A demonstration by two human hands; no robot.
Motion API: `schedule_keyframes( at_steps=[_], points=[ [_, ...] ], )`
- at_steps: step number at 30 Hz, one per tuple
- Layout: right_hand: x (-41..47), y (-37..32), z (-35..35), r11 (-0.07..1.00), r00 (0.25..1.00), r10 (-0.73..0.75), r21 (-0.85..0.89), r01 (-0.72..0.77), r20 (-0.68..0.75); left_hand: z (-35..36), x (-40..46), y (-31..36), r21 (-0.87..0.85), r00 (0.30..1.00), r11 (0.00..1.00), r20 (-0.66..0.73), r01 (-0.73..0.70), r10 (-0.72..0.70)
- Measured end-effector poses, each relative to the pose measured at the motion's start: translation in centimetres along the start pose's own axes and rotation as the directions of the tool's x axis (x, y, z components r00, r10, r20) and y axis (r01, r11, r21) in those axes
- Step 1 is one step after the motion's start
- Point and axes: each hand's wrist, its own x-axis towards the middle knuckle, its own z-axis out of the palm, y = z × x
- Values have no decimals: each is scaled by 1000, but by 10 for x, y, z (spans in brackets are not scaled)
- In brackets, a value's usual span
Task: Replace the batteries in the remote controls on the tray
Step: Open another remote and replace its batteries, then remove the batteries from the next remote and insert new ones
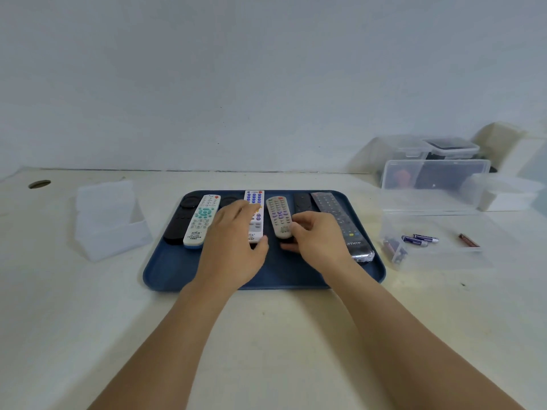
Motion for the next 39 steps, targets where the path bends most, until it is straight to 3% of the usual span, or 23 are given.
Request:
schedule_keyframes(
  at_steps=[3, 5, 8, 11, 17, 23, 30, 36, 39],
  points=[
    [0, 2, -1, 952, 986, -158, -272, 140, -46, 2, -2, -7, 217, 993, 976, 115, 11, -36],
    [1, 4, -5, 807, 950, -311, -535, 249, -27, 2, -2, -8, 221, 990, 975, 133, 17, -47],
    [0, 3, -10, 594, 904, -398, -708, 382, 154, 3, -1, -8, 184, 987, 982, 148, 42, -70],
    [-1, 5, -11, 404, 882, -341, -796, 451, 327, 4, -2, -5, 172, 989, 984, 127, 51, -73],
    [4, 10, -4, 466, 907, -304, -785, 408, 292, 8, 1, 3, 142, 992, 987, 97, 69, -83],
    [1, 7, -5, 514, 906, -334, -755, 407, 261, 1, 6, 15, 24, 967, 970, -83, 243, -240],
    [1, 7, -4, 626, 893, -393, -647, 435, 220, 4, 8, 9, 2, 963, 963, -30, 269, -268],
    [-1, 0, -1, 710, 867, -488, -530, 464, 104, -6, 5, 15, -325, 885, 899, -264, 293, -384],
    [-7, -8, 0, 901, 934, -357, -254, 351, 23, -14, 4, 20, -660, 815, 704, -240, 261, -527]
  ],
)
